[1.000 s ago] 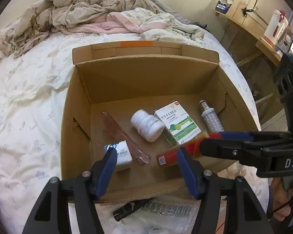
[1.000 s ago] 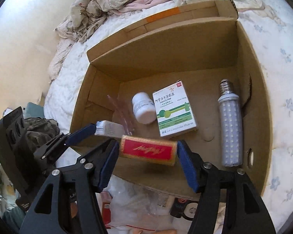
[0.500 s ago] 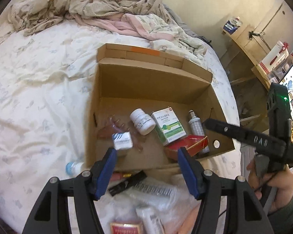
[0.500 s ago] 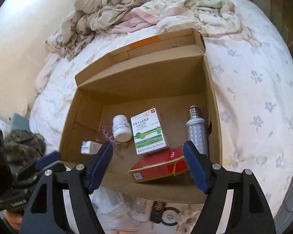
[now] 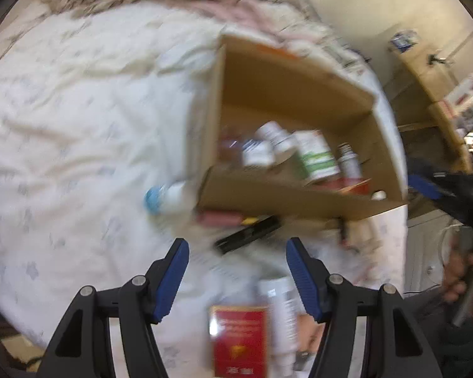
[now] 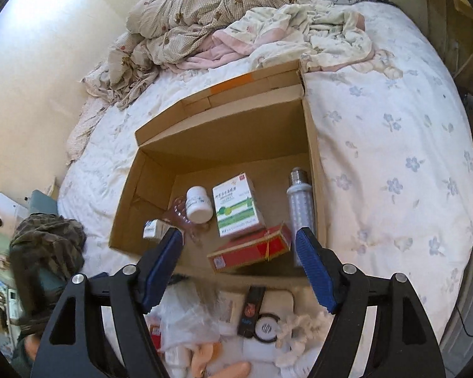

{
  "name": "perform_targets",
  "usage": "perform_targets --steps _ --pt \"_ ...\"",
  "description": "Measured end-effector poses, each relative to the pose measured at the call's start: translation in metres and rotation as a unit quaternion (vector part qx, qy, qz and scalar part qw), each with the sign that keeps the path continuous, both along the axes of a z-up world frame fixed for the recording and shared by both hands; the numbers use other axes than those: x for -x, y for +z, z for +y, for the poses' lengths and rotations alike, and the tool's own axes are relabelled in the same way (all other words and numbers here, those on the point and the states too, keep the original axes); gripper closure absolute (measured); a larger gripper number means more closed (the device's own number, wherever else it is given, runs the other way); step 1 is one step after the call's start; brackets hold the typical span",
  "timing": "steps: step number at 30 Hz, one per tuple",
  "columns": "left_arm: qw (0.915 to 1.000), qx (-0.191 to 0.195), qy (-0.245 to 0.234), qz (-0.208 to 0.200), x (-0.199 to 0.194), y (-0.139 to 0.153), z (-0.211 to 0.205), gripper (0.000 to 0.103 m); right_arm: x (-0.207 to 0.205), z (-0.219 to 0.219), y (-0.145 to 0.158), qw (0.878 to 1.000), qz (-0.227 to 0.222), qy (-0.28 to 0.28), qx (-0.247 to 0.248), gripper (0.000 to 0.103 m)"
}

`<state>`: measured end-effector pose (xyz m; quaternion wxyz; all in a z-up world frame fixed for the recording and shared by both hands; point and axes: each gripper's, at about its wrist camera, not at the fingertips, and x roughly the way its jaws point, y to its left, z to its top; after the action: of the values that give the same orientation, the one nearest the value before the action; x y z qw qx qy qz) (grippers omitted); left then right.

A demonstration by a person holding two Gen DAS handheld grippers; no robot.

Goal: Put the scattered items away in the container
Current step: 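Move the left gripper to the red cigarette pack while the right reaches the plastic bag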

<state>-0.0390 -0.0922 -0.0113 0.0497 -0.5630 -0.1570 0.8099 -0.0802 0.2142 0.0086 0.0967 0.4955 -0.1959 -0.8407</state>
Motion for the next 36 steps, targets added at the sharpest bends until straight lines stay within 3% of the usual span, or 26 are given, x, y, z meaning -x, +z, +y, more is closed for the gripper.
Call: perform_targets --steps 3,8,14,17,20,27,31,33,36 --pt "0.9997 -0.022 0.005 -0.006 -0.001 -0.005 -0.004 0.038 -0.005 0.005 0.003 1.000 0.006 -0.004 0.005 0.025" --pt "0.9996 -0.017 0.024 -0.002 -0.009 -0.005 -0.013 0.038 -0.020 0.002 0.005 1.000 0.005 0.024 0.003 0.025" --pt "0.9980 -0.036 0.052 -0.011 -0.014 -0.009 -0.025 0.038 -0.032 -0.015 -0.013 0.989 -0.045 0.107 0.092 0.025" --pt "0.9985 -0.030 0.044 -0.014 -0.012 -0.010 -0.020 0.038 -0.033 -0.028 -0.039 0.977 -0.104 0.124 0.136 0.025" --pt "0.9987 -0.029 0.038 -0.017 -0.011 -0.011 -0.016 0.038 -0.031 -0.039 -0.064 0.971 -0.150 0.117 0.145 0.025" --pt "0.9990 -0.023 0.025 -0.028 -0.014 -0.015 -0.013 0.038 -0.025 -0.064 -0.095 0.961 -0.188 0.126 0.160 0.025" --pt "0.9980 -0.033 0.003 -0.053 -0.019 -0.024 -0.011 0.038 -0.014 -0.072 -0.109 0.951 -0.204 0.115 0.203 0.026" --pt "0.9953 -0.057 -0.016 -0.076 -0.022 -0.034 -0.008 0.038 -0.009 -0.078 -0.113 0.953 -0.206 0.109 0.194 0.026" --pt "0.9920 -0.057 -0.052 -0.100 -0.028 -0.045 0.001 0.038 -0.004 -0.083 -0.116 0.957 -0.200 0.101 0.184 0.026"
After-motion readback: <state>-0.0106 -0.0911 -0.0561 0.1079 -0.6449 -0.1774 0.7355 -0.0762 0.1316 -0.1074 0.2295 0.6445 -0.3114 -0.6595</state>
